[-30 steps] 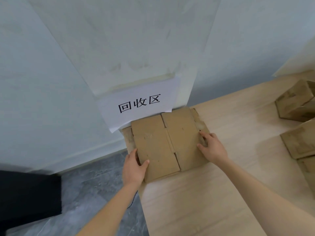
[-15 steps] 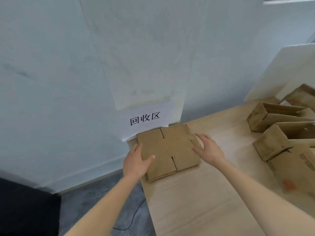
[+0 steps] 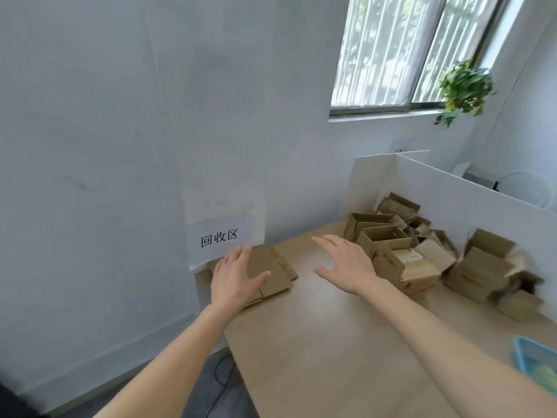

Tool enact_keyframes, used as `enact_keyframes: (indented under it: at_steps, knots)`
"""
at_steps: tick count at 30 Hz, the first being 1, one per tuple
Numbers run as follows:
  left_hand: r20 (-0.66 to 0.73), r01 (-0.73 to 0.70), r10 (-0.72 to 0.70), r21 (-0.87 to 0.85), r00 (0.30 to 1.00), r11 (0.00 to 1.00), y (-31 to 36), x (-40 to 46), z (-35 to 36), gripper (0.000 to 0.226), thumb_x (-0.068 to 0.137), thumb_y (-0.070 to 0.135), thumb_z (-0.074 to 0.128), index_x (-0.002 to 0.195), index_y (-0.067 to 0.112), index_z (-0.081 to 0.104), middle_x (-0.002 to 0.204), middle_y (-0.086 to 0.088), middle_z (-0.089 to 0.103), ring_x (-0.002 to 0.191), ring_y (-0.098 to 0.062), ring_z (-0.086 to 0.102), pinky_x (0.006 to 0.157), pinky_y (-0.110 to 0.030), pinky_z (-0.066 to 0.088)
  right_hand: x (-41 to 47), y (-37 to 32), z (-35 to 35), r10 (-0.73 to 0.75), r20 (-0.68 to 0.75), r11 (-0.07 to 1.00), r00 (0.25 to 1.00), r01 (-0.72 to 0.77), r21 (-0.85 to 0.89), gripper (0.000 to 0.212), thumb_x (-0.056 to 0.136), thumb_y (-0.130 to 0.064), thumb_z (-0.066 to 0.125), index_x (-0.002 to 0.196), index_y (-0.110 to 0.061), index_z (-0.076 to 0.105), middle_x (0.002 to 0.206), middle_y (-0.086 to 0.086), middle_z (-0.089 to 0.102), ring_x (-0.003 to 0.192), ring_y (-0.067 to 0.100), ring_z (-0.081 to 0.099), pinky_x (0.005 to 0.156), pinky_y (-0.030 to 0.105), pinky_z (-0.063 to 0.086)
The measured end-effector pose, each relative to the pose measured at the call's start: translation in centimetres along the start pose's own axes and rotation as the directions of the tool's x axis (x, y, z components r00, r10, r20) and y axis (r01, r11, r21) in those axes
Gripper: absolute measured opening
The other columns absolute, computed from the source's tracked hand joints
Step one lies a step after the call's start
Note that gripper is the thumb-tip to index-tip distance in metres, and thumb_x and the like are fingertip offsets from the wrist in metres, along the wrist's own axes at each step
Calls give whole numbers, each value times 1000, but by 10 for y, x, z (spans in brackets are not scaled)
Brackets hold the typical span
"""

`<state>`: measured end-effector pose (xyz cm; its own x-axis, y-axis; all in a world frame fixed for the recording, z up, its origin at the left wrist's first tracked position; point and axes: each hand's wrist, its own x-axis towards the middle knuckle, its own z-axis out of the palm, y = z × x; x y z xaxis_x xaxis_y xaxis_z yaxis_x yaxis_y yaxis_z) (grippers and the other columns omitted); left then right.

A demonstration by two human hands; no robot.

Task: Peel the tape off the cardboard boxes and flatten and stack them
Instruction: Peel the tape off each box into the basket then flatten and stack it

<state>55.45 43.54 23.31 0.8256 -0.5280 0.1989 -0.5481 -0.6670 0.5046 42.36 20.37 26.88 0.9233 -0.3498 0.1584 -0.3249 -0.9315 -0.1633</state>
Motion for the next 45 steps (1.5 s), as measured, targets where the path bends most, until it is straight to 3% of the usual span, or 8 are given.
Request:
enact_keyframes:
  at_steps: [13,20,29,37,45]
  knots:
    - [-14,-341,341,-46,940,939,249,-66,-22,85,90,64,62,160,30,27,167,2,27,153,-18,23,124,-35,16,-184,120,-193,216,-205,966,955,-239,-95,68,90,-57,58,153,-41,35,159,-11,37,144,17,38,119,42,29]
    - [-4,-450,451,-89,892,889,414,-113,24,84,90,63,63,159,32,28,167,1,26,154,-18,21,126,-37,15,-305,256,-262,332,-281,920,901,-375,-116,70,91,-58,59,153,-37,37,157,-8,41,142,20,41,116,42,33]
    - [50,-471,485,-171,873,866,591,-177,122,82,90,61,65,158,31,32,165,1,30,152,-20,26,123,-39,20,-436,428,-288,405,-238,896,883,-435,-89,71,90,-57,59,154,-34,37,155,-10,42,139,17,43,111,39,37]
    - [101,-505,514,-104,852,857,664,-197,170,84,90,61,65,160,31,29,166,2,29,152,-22,27,124,-41,23,-492,524,-279,440,-224,876,870,-471,-108,72,90,-60,59,154,-35,36,154,-9,43,138,17,45,111,40,37]
    - [139,-482,489,-80,861,872,681,-171,224,81,93,58,64,160,32,28,166,0,29,151,-22,29,123,-43,26,-475,584,-266,461,-182,875,869,-479,-74,72,91,-57,61,155,-33,35,155,-9,41,139,17,43,113,39,36]
